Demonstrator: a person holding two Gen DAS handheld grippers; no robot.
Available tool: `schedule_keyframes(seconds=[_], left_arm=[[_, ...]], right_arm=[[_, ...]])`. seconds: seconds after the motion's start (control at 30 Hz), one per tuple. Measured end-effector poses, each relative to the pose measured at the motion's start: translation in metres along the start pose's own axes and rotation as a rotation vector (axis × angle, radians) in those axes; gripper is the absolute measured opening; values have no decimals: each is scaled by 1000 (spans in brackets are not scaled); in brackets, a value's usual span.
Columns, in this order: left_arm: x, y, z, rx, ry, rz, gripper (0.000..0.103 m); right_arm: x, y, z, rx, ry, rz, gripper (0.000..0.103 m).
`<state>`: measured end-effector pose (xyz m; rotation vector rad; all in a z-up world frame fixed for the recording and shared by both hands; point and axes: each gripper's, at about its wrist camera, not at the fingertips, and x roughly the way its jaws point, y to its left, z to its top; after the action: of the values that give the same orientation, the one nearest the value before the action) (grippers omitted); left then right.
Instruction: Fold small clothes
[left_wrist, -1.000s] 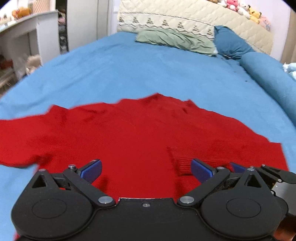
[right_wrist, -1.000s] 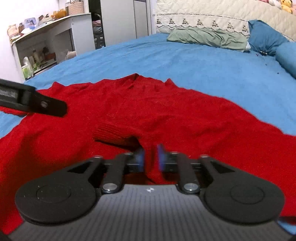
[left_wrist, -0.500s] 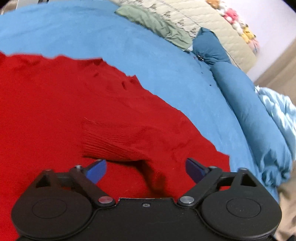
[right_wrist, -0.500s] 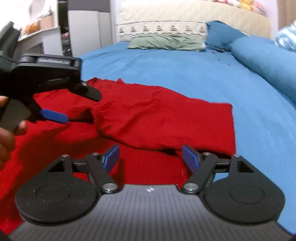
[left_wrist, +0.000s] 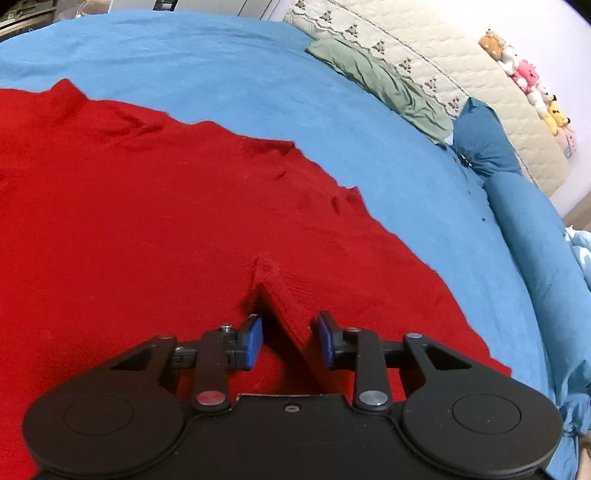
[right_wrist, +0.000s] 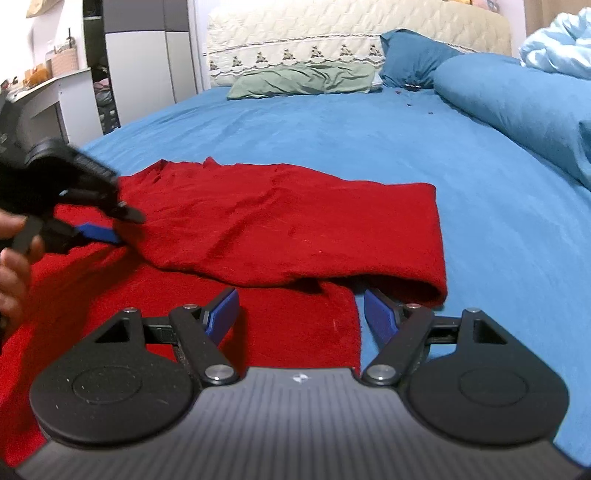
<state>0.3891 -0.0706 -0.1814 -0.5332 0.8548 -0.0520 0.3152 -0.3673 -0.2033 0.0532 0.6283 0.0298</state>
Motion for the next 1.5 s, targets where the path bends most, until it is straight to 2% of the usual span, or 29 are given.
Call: schedule_keyframes(seconds=[0.13,0.17,0.2,0.23,0.3,0.4,0.5,0.6,0.7,0.83,0.97,1.1,1.2,1.33,1.43,1.5], left_arm=[[-1,7,-1,-11,-1,-28,33],[0,6,1,-7,-4,-28,28],[1,4,1,2,-6,-31,19],[3,2,2,12,-3,-42,4],[4,-3,7,27,-22,-54,4],[-18,-8,22,58,-123,-78,4],[-51,-7,43,114,-271,-55,4],[-81,6,60,192,-405,4,4],[-92,29,69,233,-460,73,4],[-82,67,69,167,-430,85,4],[-72,76,62,158,-405,85,4],[-71,85,59,170,-379,103,4],[-67,102,56,171,-311,151,5],[-56,126,47,160,-171,199,15],[-65,132,41,180,-153,193,18],[-78,128,41,197,-173,203,36]], right_arm=[[0,2,0,0,2,-5,90],[0,3,-1,-4,3,-7,90],[-1,4,-1,-9,4,-9,90],[-1,5,-1,-12,5,-12,91],[-2,6,-1,-16,6,-27,92],[0,6,1,-16,14,-97,93],[8,3,5,-14,46,-177,93],[17,-2,11,14,72,-171,94],[31,2,20,-18,102,-172,95],[49,13,32,-94,120,-178,95],[64,20,47,-163,138,-191,94],[62,9,47,-141,137,-237,92],[60,-5,39,-111,153,-220,92],[58,-8,40,-119,156,-211,92],[58,-5,44,-146,161,-212,93],[54,-4,46,-165,150,-202,94]])
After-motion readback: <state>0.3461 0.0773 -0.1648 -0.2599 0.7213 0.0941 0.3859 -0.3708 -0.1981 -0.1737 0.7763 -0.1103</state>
